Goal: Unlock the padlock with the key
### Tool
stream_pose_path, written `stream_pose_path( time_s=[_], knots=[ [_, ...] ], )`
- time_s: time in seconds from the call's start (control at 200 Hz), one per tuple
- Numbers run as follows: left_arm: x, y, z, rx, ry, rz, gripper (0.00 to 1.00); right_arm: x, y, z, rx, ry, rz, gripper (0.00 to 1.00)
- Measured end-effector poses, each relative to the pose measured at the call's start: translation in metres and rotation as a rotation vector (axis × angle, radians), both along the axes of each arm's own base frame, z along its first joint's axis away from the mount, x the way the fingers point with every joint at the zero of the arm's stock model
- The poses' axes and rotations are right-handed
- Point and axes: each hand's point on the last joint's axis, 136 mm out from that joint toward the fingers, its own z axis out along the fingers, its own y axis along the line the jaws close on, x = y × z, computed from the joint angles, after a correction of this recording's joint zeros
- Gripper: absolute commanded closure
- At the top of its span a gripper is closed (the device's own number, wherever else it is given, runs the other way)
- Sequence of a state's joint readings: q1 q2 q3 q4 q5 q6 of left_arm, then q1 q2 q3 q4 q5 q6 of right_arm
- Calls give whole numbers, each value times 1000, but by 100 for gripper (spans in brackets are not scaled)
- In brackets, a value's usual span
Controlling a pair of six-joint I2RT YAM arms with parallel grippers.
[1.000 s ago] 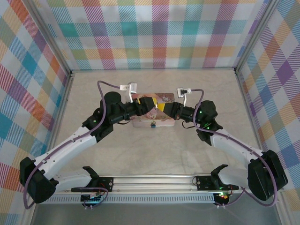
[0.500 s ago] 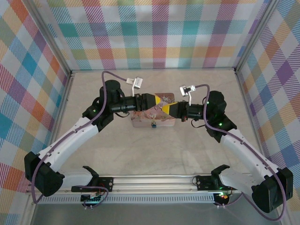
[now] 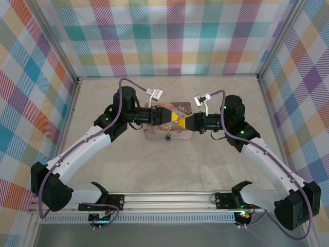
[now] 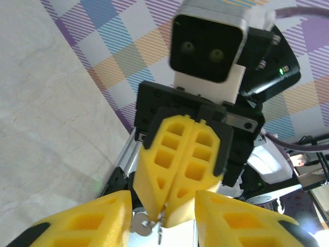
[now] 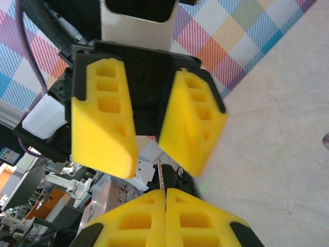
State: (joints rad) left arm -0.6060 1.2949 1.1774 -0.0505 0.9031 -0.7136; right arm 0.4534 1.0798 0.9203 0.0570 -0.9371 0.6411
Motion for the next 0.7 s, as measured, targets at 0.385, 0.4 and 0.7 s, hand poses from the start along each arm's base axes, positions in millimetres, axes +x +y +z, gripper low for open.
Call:
stream_pose_path(
  time_s=[0.385, 0.4, 0.7],
  knots=[
    [-3, 2, -5, 25, 15, -9, 100, -2, -2, -2, -10, 9, 17, 100],
    [-3, 2, -5, 25, 7, -10, 100, -2, -2, -2, -10, 9, 17, 100],
    [2, 2, -6, 34, 5, 21, 100, 5, -5, -3, -9, 17, -24, 52]
  ],
)
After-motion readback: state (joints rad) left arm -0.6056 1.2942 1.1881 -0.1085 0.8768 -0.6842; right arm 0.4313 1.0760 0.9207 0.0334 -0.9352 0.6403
